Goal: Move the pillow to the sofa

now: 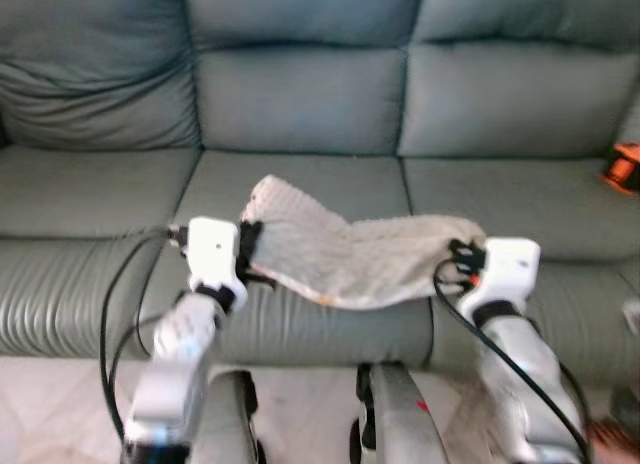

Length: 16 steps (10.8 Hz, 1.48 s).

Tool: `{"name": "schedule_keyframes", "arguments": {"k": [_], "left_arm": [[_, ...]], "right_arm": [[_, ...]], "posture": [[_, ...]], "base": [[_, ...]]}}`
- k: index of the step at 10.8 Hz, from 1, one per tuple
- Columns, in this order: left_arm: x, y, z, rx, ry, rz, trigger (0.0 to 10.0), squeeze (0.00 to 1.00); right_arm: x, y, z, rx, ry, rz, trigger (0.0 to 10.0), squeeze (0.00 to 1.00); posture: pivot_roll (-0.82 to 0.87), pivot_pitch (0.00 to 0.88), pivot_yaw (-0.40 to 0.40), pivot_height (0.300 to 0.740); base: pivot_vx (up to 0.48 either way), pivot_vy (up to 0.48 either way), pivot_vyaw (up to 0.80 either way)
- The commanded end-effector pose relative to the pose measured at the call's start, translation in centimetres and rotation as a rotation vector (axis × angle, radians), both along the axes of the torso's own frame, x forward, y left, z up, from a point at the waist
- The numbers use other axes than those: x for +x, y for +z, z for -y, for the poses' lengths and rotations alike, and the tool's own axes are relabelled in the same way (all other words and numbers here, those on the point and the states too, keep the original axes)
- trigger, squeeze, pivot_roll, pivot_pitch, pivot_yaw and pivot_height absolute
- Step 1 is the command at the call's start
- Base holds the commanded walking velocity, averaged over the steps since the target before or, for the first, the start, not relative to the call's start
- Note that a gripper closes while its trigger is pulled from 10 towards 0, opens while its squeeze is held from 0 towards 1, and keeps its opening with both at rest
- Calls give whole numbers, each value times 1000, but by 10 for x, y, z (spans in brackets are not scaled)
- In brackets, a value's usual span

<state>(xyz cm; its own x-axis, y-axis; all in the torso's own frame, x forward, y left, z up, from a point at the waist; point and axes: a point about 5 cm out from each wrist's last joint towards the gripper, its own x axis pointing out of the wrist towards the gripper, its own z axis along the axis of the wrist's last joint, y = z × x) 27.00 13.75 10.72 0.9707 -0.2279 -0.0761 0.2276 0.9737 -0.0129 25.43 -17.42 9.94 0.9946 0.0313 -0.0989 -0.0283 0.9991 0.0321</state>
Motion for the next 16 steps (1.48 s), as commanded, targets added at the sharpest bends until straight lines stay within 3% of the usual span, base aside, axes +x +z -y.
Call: {"name": "schedule_keyframes", "arguments": {"k": [1,3,6,8,9,10,11,14,15,16], "left_arm": [[5,-2,-6,14,35,2,10000,0],[31,-10,-13,58,80,-22,10000,0],[71,-16,-18,111,142,-51,10000,0],[91,-7,-41,158,271,-44,10000,0],[95,-4,-51,186,324,-42,10000,0],[99,2,-68,186,392,-51,10000,0],[99,3,-74,195,403,-59,10000,0],[91,-14,-88,286,412,-138,10000,0],[84,-23,-99,291,457,-195,10000,0],[79,-30,-100,305,460,-218,10000,0]], "right_arm": [[2,-3,-3,6,16,-13,10000,0],[12,-11,-2,22,6,-45,10000,0],[47,-14,-2,30,19,-75,10000,0],[71,-3,-1,6,23,-27,10000,0],[77,1,-3,15,29,-10,10000,0],[83,2,-15,13,60,-12,10000,0],[82,-1,-24,8,71,-16,10000,0],[68,-21,-52,28,127,-67,10000,0],[59,-28,-58,36,142,-90,10000,0],[54,-33,-58,35,129,-118,10000,0]], "posture": [[-34,115,32,595],[-34,140,45,595],[-47,180,58,595],[-46,197,56,595],[-47,200,54,595],[-46,205,48,595],[-46,205,45,595],[-56,201,33,595],[-58,198,24,595],[-65,193,15,595]], "base": [[0,0,0],[0,0,0],[0,0,0],[0,0,0],[0,0,0],[0,0,0],[0,0,0],[0,0,0],[0,0,0],[0,0,0]]}}
